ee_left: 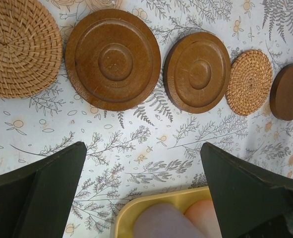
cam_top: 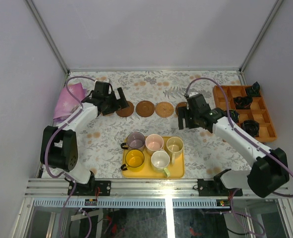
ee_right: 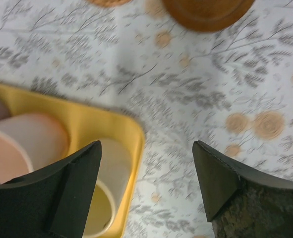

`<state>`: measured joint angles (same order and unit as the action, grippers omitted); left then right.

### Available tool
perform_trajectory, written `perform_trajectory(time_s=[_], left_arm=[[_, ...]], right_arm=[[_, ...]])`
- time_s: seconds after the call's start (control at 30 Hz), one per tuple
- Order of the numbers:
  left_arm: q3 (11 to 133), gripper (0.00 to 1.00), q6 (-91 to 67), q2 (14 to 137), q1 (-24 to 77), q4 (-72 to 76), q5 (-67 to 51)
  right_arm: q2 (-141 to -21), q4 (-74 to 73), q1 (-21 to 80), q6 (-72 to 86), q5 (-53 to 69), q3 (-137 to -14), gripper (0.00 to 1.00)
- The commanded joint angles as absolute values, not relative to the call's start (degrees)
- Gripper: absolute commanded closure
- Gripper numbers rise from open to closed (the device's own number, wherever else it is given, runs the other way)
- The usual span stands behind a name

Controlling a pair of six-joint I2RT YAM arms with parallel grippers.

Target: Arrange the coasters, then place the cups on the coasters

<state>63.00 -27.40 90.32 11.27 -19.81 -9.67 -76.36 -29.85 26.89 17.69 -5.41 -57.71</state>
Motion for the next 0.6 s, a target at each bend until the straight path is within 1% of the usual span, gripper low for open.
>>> perform_trajectory(time_s=[0.0, 0.07, 0.13, 0.37, 0.57], left_arm=[[61.84, 0.00, -26.42, 88.54, 11.67, -16.17, -10.48], [61.71, 0.00, -26.45, 88.19, 11.68, -15.87, -11.24], [61.55, 0.00, -26.10, 87.99, 11.78, -15.85, -11.41], [59.41, 0.00, -26.20, 87.00, 12.04, -15.40, -11.34], [56.95, 0.00, -27.20, 85.77, 12.16, -14.76, -11.16]], right_arm=[[-69.33, -36.09, 31.28, 23.50, -4.80, -56.25, 0.16], [-65.52, -36.92, 32.00, 25.86, -2.54, -55.79, 0.06], [-62.89, -37.42, 32.32, 27.24, -0.04, -55.44, 0.00], [-59.12, -42.34, 35.97, 28.14, 4.10, -54.98, 0.00], [-59.24, -40.75, 39.13, 29.29, 3.75, -50.74, 0.01]])
